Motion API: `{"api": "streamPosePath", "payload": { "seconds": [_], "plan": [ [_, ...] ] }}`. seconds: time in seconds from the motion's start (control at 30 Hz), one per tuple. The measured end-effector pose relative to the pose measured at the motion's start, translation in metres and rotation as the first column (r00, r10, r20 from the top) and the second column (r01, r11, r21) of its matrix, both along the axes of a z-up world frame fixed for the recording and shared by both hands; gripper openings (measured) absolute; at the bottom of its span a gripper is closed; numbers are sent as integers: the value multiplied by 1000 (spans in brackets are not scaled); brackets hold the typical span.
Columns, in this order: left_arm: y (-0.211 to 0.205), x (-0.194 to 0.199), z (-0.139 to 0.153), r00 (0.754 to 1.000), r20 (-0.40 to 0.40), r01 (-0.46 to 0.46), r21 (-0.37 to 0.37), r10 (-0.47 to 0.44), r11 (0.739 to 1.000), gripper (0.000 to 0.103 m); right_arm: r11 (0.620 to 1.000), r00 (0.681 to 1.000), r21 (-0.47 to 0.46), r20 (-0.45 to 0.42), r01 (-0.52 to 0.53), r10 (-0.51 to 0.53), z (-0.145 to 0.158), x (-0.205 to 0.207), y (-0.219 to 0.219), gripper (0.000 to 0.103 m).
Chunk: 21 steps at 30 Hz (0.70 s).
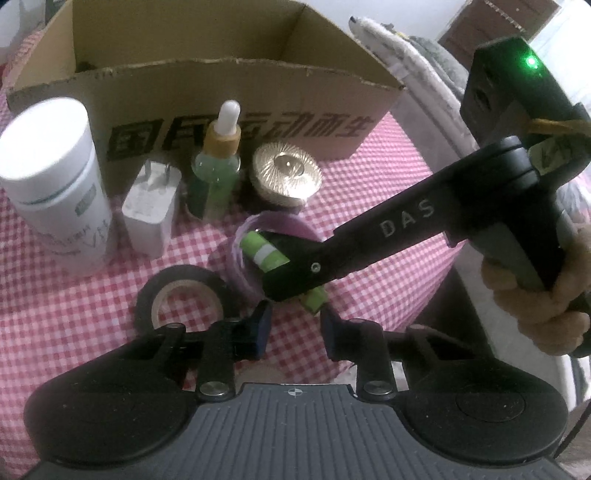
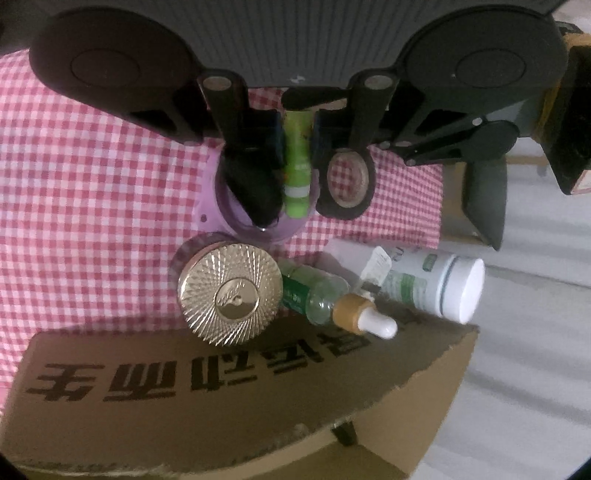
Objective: Organize rigid objects
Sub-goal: 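Carry the green tube into the box and open the right gripper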
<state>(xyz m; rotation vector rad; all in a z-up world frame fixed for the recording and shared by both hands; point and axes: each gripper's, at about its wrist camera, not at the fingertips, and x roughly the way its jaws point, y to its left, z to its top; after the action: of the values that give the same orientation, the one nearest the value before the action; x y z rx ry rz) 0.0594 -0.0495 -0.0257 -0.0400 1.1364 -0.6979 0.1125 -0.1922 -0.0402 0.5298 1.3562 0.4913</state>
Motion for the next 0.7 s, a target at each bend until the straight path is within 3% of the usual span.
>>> {"api": "streamPosePath", "payload": {
  "seconds": [0.23,0.43,0.63,0.7],
  "plan": [
    [-1,-12,21,998,65,13,9,-14,1000,25,997,996,53,78,46,-51,20,-22,-15,16],
    [10,-19,68,982,191,-6,-1,6,1000,25,994,974,104,223,20,-43,68,-33,-13,16],
    [27,11,107,956,291,-51,7,46,999,25,988,932,151,362,-40,-18,119,1,6,16],
    [29,30,116,952,298,-67,11,61,998,25,984,933,174,360,-48,-18,124,21,9,16]
  ]
}}
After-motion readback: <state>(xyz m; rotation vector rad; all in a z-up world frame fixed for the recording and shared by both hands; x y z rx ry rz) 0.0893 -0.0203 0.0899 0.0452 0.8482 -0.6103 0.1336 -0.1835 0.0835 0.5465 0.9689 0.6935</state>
